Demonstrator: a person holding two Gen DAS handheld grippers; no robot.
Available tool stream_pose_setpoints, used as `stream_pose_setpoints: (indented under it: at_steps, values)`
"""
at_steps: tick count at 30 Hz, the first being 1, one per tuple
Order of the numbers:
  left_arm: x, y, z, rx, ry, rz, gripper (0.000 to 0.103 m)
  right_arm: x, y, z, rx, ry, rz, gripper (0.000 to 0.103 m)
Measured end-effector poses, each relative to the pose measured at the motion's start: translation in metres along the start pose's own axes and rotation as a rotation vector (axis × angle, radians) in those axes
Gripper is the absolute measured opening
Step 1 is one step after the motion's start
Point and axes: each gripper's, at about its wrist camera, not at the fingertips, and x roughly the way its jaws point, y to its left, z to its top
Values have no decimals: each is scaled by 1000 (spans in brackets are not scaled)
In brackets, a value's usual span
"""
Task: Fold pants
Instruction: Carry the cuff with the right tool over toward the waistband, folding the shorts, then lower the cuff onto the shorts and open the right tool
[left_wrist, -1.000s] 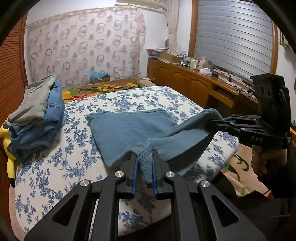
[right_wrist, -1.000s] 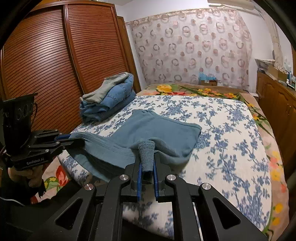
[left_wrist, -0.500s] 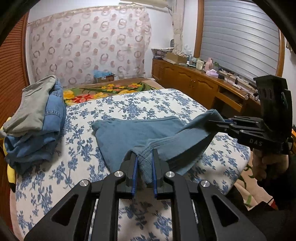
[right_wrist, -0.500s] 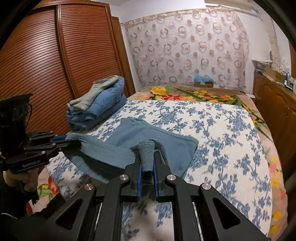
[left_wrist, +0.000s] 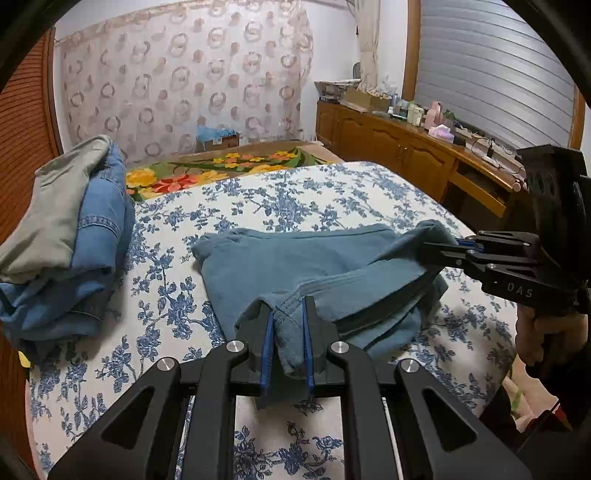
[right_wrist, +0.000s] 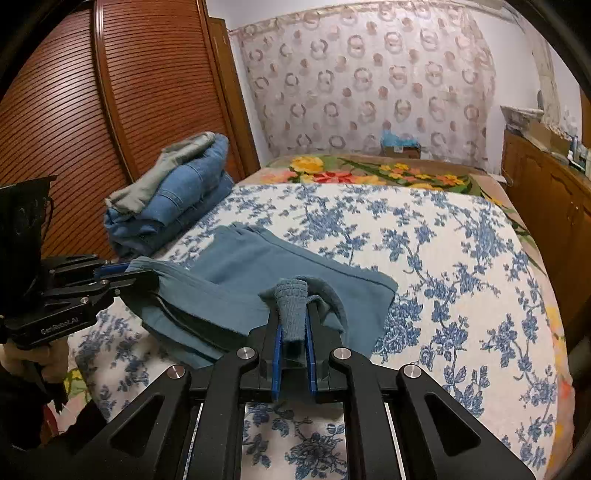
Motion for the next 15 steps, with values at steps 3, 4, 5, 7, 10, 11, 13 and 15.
stream_pose_setpoints:
  at_steps: [3, 4, 5, 7, 10, 11, 13, 15]
  values:
    - [3, 2, 3, -7, -1, 3, 14, 5, -2, 3, 7, 4, -2, 10]
    - [3, 2, 5, -11, -5, 4, 14, 7, -3, 5, 11, 0, 0, 10]
    - [3, 3, 7, -15, -8, 4, 15, 5, -3, 6, 12, -3, 1, 10]
    - [1, 3, 9, -20, -14, 5, 19, 3, -2, 7, 7, -17, 4, 15]
    - [-3, 4, 7, -24, -33, 24, 37, -5, -1, 7, -9, -49, -4, 27]
    - [-4, 5, 7, -27, -40, 28, 51, -8, -1, 7, -11, -58, -5, 30]
    - [-8, 8, 4, -41, -60, 27, 65, -13, -2, 7, -16, -68, -14, 40]
    - [-12, 11, 1, -56, -69, 22, 73, -18, -3, 4, -1, -53, -43, 46]
